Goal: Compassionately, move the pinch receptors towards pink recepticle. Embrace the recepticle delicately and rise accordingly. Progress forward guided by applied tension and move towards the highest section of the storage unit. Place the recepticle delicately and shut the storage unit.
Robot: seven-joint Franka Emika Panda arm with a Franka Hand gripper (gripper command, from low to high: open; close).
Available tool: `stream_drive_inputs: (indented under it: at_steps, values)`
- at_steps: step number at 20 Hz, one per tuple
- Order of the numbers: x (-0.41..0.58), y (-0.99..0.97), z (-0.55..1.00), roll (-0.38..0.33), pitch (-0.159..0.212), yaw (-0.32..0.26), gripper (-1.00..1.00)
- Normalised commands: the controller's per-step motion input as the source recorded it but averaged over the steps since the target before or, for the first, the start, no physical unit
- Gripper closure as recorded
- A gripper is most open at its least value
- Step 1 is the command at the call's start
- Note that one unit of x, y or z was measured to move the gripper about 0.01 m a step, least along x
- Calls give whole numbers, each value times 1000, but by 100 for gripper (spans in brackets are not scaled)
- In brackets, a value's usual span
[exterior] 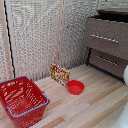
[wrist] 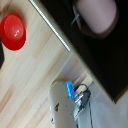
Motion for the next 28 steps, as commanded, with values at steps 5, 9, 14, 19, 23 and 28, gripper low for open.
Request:
stream_drive_inputs:
  at_steps: [5,9,14,19,23,28]
  values:
    - [17,2,-190,-367,67,177,-100]
    - [0,0,-188,-375,78,163,-100]
    - [-4,0,-130,-375,97,156,-100]
    - [-63,47,-44,-375,138,141,-100]
    - [-24,174,-134,-375,136,107,-100]
    - [-15,375,-323,-369,88,49,-100]
